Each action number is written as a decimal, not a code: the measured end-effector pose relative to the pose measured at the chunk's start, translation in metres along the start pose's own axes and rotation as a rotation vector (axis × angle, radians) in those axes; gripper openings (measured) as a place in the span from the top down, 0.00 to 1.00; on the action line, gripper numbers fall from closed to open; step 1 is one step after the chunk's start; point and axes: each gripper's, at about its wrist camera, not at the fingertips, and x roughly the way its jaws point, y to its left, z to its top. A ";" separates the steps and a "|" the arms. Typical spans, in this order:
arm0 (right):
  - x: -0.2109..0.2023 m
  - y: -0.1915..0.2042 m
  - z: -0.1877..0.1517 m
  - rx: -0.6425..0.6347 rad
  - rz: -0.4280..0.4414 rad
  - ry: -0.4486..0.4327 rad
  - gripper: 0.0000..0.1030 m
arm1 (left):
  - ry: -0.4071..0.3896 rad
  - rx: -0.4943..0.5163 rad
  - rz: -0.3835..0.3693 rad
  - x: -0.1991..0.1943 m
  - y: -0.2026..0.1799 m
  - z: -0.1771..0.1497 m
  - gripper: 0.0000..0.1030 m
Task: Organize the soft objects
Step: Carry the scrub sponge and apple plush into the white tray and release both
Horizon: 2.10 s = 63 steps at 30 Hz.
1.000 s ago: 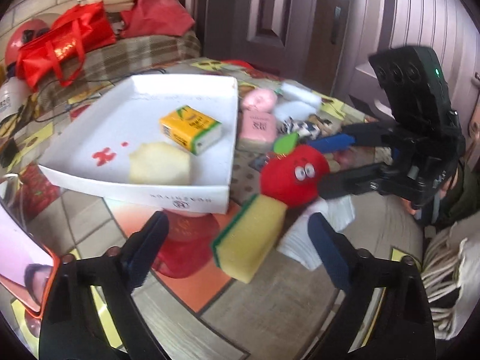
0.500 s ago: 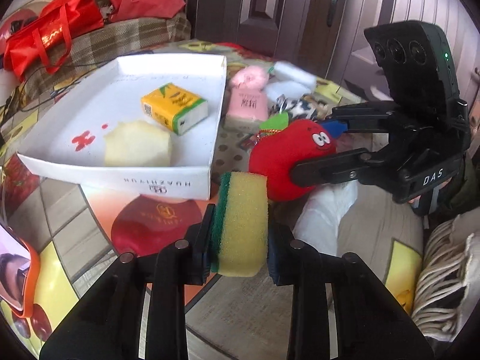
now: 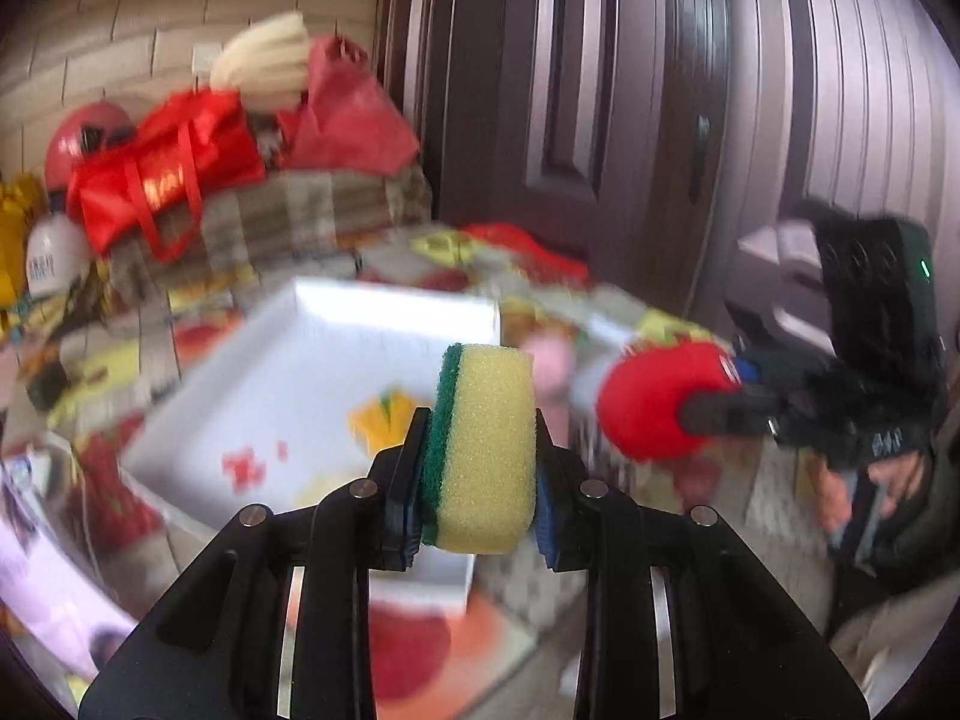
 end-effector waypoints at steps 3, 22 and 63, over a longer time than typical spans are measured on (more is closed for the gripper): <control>-0.017 -0.007 0.013 0.022 -0.032 -0.075 0.46 | -0.076 -0.001 0.023 0.002 -0.006 0.028 0.73; -0.041 -0.010 0.079 0.082 -0.091 -0.309 0.46 | -0.199 -0.150 0.161 0.006 0.051 0.064 0.73; 0.116 -0.068 0.062 0.303 -0.200 -0.045 0.00 | -0.013 -0.331 0.391 0.072 0.123 0.006 0.00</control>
